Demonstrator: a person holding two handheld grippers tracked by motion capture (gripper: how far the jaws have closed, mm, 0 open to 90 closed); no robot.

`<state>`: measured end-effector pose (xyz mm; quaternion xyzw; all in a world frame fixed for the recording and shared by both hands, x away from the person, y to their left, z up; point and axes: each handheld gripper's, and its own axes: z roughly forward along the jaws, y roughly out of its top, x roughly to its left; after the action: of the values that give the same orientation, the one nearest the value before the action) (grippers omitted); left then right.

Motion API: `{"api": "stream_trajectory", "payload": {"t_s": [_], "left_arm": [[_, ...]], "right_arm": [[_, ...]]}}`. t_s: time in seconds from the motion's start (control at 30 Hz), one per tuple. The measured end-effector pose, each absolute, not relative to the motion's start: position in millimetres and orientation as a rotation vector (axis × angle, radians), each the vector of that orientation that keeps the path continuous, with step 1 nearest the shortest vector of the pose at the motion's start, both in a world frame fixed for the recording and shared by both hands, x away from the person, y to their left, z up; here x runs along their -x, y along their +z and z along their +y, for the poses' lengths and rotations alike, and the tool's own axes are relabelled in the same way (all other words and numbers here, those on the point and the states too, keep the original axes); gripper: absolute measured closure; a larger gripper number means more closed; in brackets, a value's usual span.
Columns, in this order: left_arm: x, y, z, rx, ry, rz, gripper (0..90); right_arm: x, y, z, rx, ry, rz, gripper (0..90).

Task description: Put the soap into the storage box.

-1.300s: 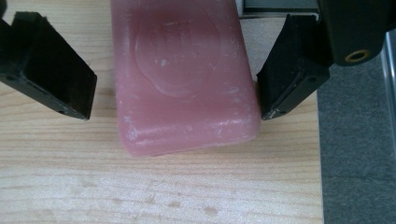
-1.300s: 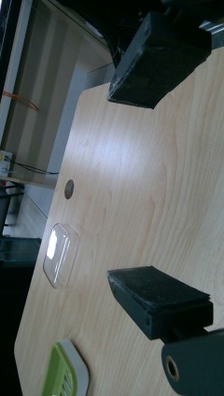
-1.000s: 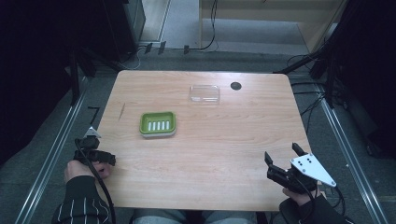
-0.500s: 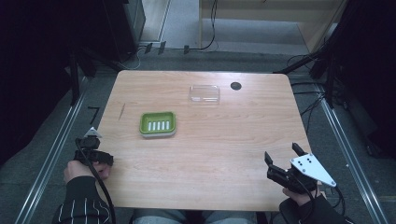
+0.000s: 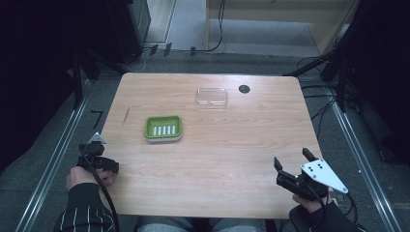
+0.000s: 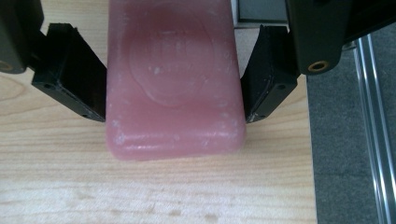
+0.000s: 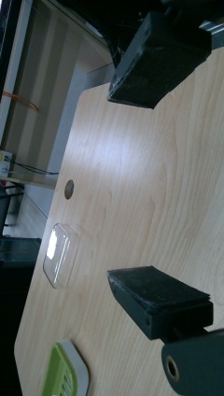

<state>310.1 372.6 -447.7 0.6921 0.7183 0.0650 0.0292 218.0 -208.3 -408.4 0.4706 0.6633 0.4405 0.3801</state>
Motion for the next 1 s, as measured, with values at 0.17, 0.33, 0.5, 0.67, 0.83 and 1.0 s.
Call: {"api": "stream_trajectory", "payload": {"t_s": [0.17,0.33,0.5,0.67,0.83,1.0], "left_arm": [[-308,-446,372,-2.128,0.207,2.209,37.4],[-308,-445,372,-2.156,0.211,2.176,38.5],[-308,-445,373,-2.174,0.192,2.14,38.7],[-310,-443,370,-2.202,0.198,2.108,38.7],[-312,-442,364,-2.238,0.184,2.066,38.7],[-315,-442,359,-2.264,0.179,2.033,38.7]], "right_arm": [[-218,-408,-209,-1.2,1.124,1.692,13.7],[-218,-408,-209,-1.2,1.124,1.692,13.7],[-218,-408,-209,-1.201,1.124,1.692,13.7],[-218,-408,-209,-1.209,1.125,1.688,13.7],[-218,-408,-209,-1.209,1.125,1.688,13.7],[-218,-409,-209,-1.21,1.121,1.69,13.7]]}}
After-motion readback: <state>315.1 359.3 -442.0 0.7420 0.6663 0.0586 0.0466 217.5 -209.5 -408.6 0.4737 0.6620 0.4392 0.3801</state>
